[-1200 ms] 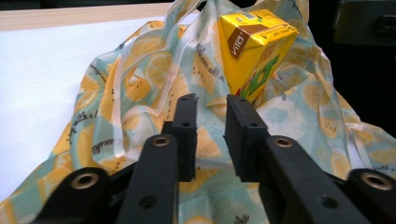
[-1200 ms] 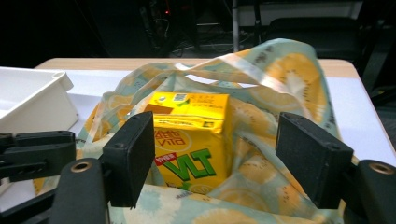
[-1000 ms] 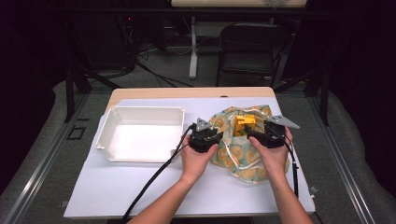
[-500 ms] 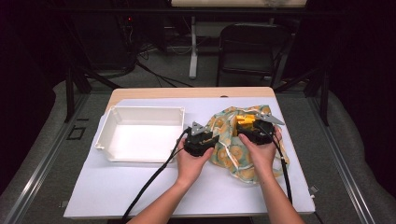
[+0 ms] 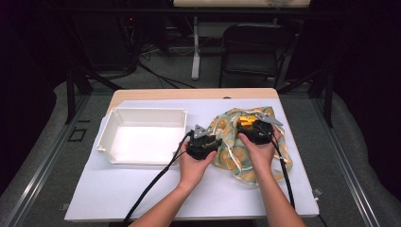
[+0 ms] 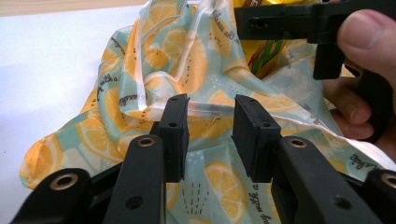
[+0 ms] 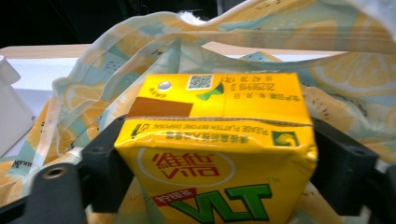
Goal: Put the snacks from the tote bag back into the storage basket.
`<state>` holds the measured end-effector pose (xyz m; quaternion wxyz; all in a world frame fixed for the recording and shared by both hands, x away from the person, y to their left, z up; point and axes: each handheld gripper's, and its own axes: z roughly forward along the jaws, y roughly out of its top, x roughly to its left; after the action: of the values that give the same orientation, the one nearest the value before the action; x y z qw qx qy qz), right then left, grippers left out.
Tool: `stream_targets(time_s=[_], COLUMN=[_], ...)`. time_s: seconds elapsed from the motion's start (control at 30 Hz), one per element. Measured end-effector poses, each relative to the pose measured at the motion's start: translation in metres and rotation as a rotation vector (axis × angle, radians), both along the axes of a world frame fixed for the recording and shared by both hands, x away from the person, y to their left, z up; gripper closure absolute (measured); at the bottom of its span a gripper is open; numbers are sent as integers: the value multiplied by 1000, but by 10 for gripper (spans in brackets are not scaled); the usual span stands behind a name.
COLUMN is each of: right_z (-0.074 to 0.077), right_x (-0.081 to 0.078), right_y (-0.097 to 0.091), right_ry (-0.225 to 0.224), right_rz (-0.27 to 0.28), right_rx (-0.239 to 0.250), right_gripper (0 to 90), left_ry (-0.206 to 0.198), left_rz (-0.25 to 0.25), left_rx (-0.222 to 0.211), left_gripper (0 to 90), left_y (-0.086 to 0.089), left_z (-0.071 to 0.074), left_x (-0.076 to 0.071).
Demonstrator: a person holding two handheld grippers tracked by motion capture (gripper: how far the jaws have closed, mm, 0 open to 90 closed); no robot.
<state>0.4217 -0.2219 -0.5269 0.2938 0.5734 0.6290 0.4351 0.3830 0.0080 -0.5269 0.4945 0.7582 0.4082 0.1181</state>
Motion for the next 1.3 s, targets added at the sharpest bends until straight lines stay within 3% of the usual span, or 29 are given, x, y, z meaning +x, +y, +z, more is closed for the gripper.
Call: stream_targets(time_s=[0.1, 0.3, 0.5, 0.87, 1.07, 1.2, 1.3], right_z=[2, 3, 7, 32, 49, 59, 66], right_x=[-3, -5, -9, -20, -30, -38, -45], right_y=[2, 0, 0, -3, 1, 0, 0], right_ry=[-35, -30, -33, -82, -117, -132, -136], right_rz=[-5, 29, 38, 74, 92, 96, 108], right_rx=[-60, -84, -105, -75, -56, -7, -8], right_gripper=[286, 296, 297, 297, 297, 297, 296], left_ry=[-7, -7, -4, -52, -75, -79, -93], left_rz=[-2, -3, -18, -62, -81, -96, -103], left_rx=[-1, -8, -51, -30, -47, -62, -76], left_gripper=[653, 640, 569, 480, 436, 428, 416], left_y=[1, 1, 3, 2, 2, 4, 5], left_z=[1, 1, 3, 4, 8, 10, 12], left_x=[0, 0, 2, 3, 1, 0, -1])
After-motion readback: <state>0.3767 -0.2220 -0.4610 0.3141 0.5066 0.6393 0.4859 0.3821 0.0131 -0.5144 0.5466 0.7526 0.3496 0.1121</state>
